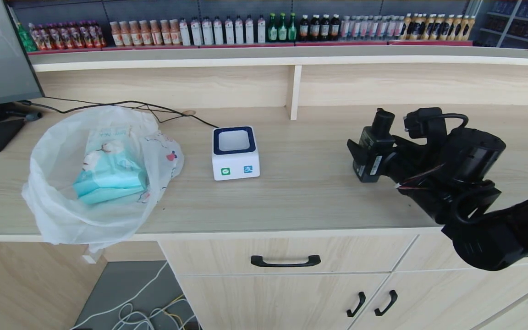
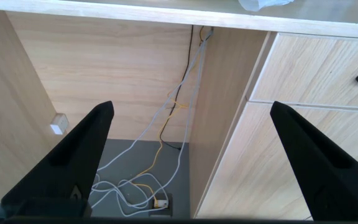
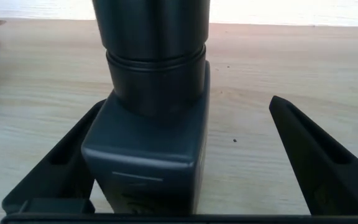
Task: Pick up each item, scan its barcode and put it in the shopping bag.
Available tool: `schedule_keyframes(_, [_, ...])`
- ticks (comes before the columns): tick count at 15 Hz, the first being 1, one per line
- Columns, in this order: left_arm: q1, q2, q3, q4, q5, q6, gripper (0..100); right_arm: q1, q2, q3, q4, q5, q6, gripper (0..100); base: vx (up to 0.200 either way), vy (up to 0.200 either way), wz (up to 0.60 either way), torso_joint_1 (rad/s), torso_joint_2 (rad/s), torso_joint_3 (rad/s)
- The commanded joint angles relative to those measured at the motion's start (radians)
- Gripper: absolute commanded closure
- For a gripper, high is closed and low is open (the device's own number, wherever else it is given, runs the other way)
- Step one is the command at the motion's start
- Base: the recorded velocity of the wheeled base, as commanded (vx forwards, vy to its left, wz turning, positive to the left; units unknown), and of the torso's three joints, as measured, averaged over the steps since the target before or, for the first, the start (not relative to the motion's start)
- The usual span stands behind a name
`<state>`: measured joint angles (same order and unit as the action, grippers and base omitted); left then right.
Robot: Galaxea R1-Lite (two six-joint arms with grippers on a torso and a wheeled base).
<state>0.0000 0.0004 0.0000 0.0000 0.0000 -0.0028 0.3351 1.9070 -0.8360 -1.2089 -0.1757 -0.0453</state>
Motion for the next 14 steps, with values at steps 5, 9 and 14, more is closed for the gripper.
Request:
schedule_keyframes(5, [0.0, 0.0, 0.0, 0.0, 0.0, 0.0, 0, -0.002, 0.021, 0.012, -0.024, -0.011, 0.021, 0, 0.0, 0.0, 0.0, 0.0, 0.0, 0.0])
schedule_keyframes(9, [0.0, 0.0, 0.0, 0.0, 0.0, 0.0, 0, -0.002, 0.03, 0.001, -0.035, -0.013, 0.012, 100, 0.0, 0.0, 0.0, 0.0, 0.0, 0.0])
schedule_keyframes(14, [-0.002, 0.0, 0.0, 0.0, 0.0, 0.0, 0, -0.001, 0.021, 0.0, -0.037, -0.011, 0.005, 100, 0.0, 0.0, 0.0, 0.0, 0.0, 0.0])
